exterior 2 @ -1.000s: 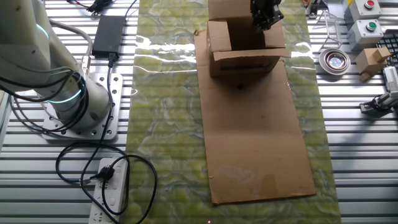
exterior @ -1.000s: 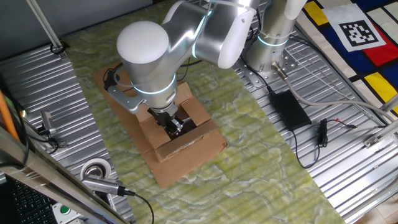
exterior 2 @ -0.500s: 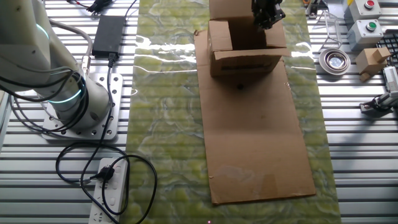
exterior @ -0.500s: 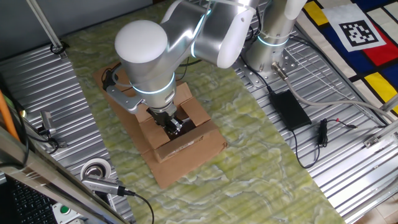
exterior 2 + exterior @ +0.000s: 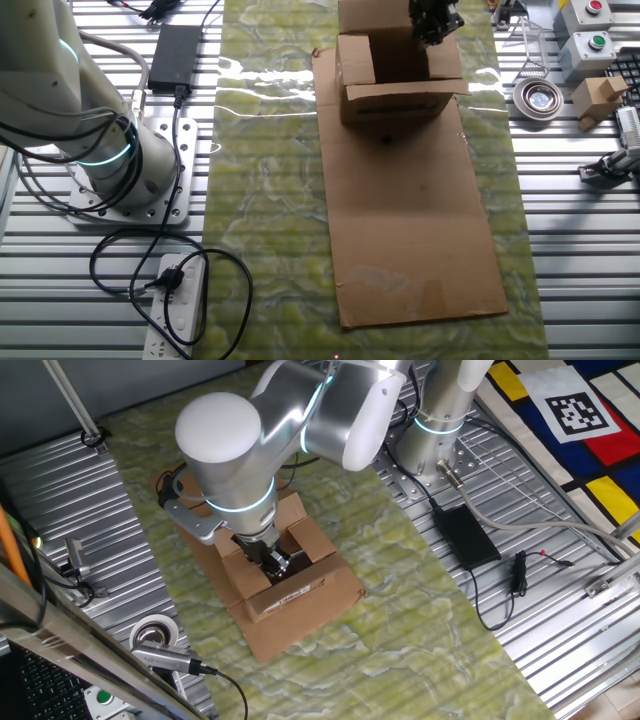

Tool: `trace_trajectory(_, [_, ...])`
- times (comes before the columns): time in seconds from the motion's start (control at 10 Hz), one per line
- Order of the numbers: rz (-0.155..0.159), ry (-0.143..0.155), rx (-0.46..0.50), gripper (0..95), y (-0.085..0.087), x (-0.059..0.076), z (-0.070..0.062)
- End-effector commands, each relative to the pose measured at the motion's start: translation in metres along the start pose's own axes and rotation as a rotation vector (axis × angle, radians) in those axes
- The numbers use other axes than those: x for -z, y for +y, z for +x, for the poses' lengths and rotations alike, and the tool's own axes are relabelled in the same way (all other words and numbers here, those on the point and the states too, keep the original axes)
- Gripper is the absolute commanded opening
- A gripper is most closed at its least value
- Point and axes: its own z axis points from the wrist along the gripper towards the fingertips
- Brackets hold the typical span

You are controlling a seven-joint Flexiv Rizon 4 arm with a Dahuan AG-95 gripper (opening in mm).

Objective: Open a box

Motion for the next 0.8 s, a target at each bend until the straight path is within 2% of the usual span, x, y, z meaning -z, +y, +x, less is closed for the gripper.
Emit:
trace_trajectory(0.1, [0.008, 0.004, 0.05, 19.0, -0.001, 0.001, 0.001])
trace_trajectory(0.2, [0.042, 0.002, 0.181, 19.0, -0.006, 0.004, 0.001])
trace_trajectory(0.3, [0.066, 0.003, 0.262, 38.0, -0.009, 0.007, 0.001])
trace_trajectory(0.4, [0.112, 0.016, 0.392, 38.0, -0.016, 0.014, -0.002])
trace_trajectory(0.5, [0.149, 0.029, 0.475, 38.0, -0.022, 0.02, -0.005])
trace_trajectory(0.8, [0.199, 0.036, 0.646, 38.0, -0.031, 0.024, -0.015])
